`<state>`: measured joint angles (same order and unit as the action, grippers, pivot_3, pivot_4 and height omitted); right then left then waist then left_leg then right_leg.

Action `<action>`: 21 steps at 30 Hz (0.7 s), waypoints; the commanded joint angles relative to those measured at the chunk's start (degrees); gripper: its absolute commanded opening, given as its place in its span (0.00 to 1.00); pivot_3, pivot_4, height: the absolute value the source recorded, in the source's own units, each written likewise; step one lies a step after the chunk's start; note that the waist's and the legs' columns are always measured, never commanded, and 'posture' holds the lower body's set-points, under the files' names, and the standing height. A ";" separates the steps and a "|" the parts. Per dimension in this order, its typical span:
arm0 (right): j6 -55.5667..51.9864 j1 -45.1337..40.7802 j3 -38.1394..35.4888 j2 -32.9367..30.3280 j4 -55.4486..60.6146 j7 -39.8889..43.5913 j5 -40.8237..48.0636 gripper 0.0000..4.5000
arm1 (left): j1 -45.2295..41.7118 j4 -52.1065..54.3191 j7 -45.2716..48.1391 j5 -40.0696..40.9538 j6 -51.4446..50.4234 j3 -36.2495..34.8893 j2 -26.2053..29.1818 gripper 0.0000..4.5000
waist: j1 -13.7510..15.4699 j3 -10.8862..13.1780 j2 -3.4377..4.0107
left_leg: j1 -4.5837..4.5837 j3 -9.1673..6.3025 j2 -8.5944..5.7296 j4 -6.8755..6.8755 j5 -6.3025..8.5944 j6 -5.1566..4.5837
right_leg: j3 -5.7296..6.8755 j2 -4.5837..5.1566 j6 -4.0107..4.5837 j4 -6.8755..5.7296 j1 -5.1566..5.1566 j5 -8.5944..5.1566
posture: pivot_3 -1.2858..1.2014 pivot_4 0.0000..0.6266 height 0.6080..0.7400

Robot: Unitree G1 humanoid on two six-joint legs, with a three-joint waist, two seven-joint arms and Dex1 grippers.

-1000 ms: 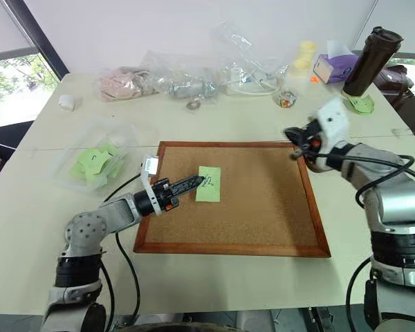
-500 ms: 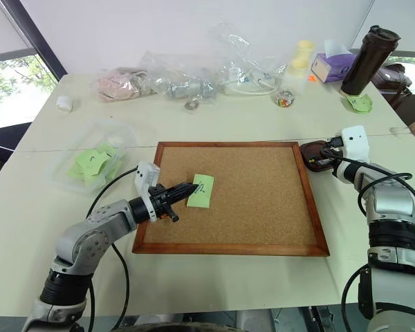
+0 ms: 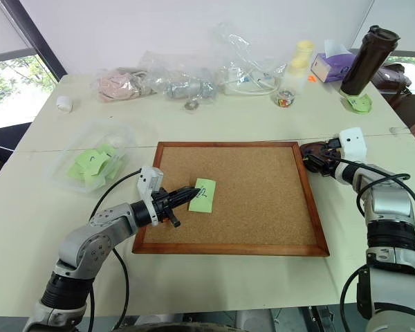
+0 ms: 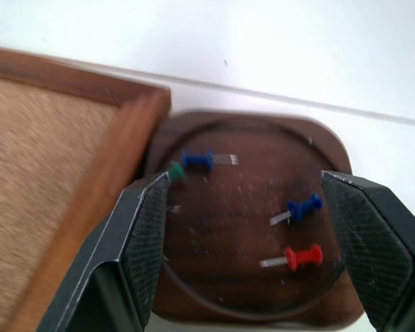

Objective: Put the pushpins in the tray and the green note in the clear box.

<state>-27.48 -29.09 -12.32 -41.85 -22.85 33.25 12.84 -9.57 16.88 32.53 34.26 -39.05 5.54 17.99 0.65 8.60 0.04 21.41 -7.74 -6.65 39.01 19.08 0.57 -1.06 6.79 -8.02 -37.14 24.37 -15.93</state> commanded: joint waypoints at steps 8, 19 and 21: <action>-11.88 1.88 -4.57 -4.32 23.95 9.59 13.29 0.77 | -0.77 1.88 1.38 -0.82 1.54 -0.68 1.12 0.00 | 0.05 0.00 0.00 | 0.00 -0.01 0.00 -0.01 0.00 0.00 | 0.00 0.00 0.00 0.00 0.00 0.00 | 0.52 0.24 1.00; -20.65 6.71 2.86 -5.08 45.00 19.28 25.92 0.77 | -8.29 11.00 -11.45 3.63 -2.92 -16.02 3.09 0.00 | 0.17 0.05 -0.08 | 0.05 -0.11 0.05 0.07 0.01 -0.01 | 0.00 0.02 0.00 0.04 -0.04 0.00 | 0.52 0.24 1.00; -20.05 6.18 4.04 -4.49 44.51 18.89 25.49 0.77 | -10.17 10.43 -14.91 5.05 -4.41 -21.45 4.00 0.00 | 0.13 0.04 -0.07 | 0.04 -0.10 0.04 0.07 0.01 -0.01 | 0.02 0.02 0.00 0.04 -0.04 0.00 | 0.52 0.24 1.00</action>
<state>-48.45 -21.55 -8.15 -46.53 20.73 52.20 38.04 -19.45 26.17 20.51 37.47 -42.28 -11.43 21.24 0.78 8.64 -0.03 21.43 -7.83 -6.62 39.07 19.09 0.56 -1.04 6.81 -8.02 -37.10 24.34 -15.93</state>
